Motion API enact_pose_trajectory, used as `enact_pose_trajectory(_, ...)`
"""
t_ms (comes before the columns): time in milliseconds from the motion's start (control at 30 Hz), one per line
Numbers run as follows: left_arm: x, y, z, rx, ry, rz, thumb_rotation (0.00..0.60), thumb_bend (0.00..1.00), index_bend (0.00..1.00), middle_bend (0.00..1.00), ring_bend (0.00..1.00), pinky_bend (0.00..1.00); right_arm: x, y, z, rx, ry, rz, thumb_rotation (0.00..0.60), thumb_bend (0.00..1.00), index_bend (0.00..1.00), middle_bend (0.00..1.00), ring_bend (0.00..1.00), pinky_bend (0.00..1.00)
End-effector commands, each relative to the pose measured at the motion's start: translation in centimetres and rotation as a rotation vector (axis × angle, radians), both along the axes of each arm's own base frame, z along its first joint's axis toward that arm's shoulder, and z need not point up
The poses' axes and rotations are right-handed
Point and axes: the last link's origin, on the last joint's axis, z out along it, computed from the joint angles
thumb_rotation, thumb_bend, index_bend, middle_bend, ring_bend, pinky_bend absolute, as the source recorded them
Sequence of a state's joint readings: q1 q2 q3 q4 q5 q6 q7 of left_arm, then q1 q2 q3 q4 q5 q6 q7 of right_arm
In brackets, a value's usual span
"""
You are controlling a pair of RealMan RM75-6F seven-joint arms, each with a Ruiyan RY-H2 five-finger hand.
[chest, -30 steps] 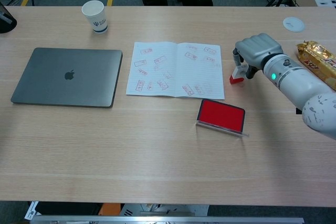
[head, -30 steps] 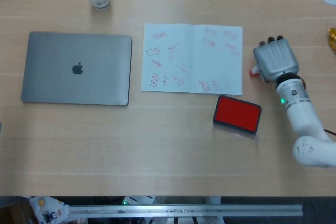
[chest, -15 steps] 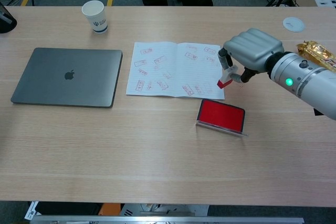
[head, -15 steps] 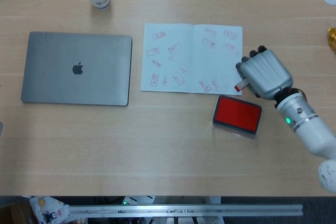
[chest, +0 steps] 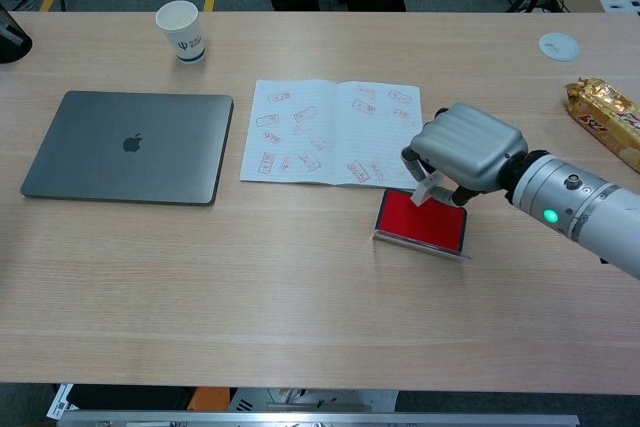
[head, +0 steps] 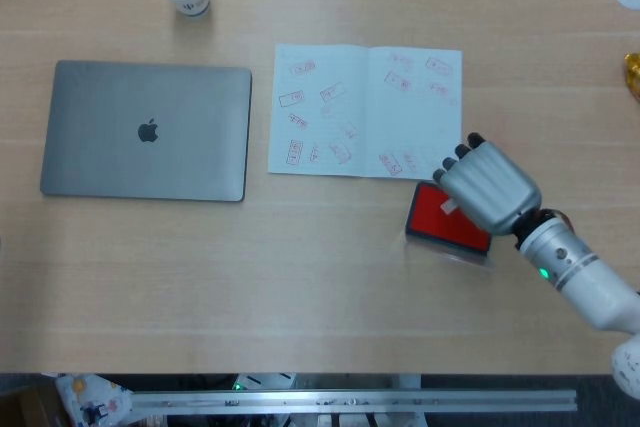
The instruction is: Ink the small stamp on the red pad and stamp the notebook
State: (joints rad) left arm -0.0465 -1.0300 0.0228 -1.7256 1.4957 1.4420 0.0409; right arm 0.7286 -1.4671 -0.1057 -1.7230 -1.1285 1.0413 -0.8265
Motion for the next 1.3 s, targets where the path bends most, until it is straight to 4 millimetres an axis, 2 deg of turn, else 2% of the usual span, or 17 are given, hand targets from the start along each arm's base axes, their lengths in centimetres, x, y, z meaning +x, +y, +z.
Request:
enact_pose_trajectory(33,0.0,0.0,0.0,0.0,0.0,0.0,0.6,0.3,0.16,0.24,0.24,0.18,-0.1,0.3,-0.4,0.01,0.007,0.007,0.6,0.48,0.79,0.55,0.41,0.32)
enact_pose_trajectory(800,-0.3,-0.2,0.0,-0.004,0.001,0.007,0.6,0.3,0.16,0.24,0.24,0.18,-1.2,0.6,-2.1,0.028,0.075,0.034,0.6,0.49,0.81,0.55,0.41,0.32)
enact_pose_trajectory(1300,-0.4,-0.3,0.0,-0.004,0.002,0.011,0.6,0.3,0.16,0.24,0.24,0.18,-1.6,1.0,-2.5,0.035,0.087,0.039,0.6,0.49,0.81,0.55,0.42,0.32)
